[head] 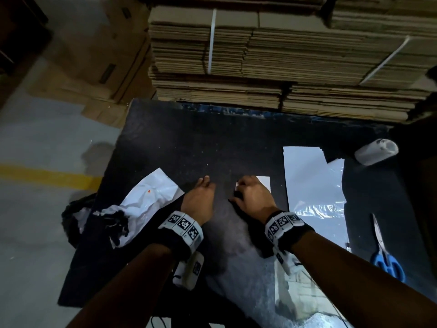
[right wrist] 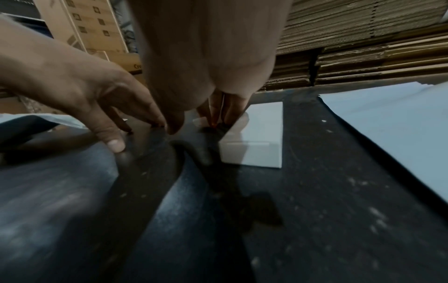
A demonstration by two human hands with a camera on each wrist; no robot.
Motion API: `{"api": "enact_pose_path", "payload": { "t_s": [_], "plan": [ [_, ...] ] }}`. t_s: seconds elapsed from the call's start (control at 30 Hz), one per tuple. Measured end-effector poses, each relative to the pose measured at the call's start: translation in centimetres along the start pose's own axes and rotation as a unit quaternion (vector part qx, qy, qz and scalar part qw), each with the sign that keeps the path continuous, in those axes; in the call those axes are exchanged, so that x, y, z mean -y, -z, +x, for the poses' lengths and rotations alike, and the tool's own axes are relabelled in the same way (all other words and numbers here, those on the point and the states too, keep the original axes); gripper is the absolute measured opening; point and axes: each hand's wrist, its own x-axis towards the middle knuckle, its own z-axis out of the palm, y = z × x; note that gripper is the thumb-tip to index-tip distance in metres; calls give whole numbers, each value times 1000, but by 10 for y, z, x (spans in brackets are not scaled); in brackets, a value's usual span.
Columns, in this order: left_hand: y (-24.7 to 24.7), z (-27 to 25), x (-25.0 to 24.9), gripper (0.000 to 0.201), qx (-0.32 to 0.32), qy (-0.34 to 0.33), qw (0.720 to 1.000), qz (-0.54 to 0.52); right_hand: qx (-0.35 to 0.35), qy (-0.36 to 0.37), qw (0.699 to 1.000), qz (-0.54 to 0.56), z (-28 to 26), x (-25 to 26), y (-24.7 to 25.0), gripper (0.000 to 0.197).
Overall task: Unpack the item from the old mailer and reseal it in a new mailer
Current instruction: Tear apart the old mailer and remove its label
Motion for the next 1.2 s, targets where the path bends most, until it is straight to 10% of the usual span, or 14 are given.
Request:
{"api": "enact_pose_path", "payload": {
  "t_s": [0.67,0.93,1.2],
  "plan": [
    [-2,-1,12,75,9,-34,999,-1,60,-33,998,8,-15,7,5,45],
    [30,-1,32,85,123,-61,989,-46,134,-76,988,-29,-17,28,17,53],
    [61,-52,85,42,-43,-74,989,-117,34,-89,995,7,-19,66,23,35]
  ]
}}
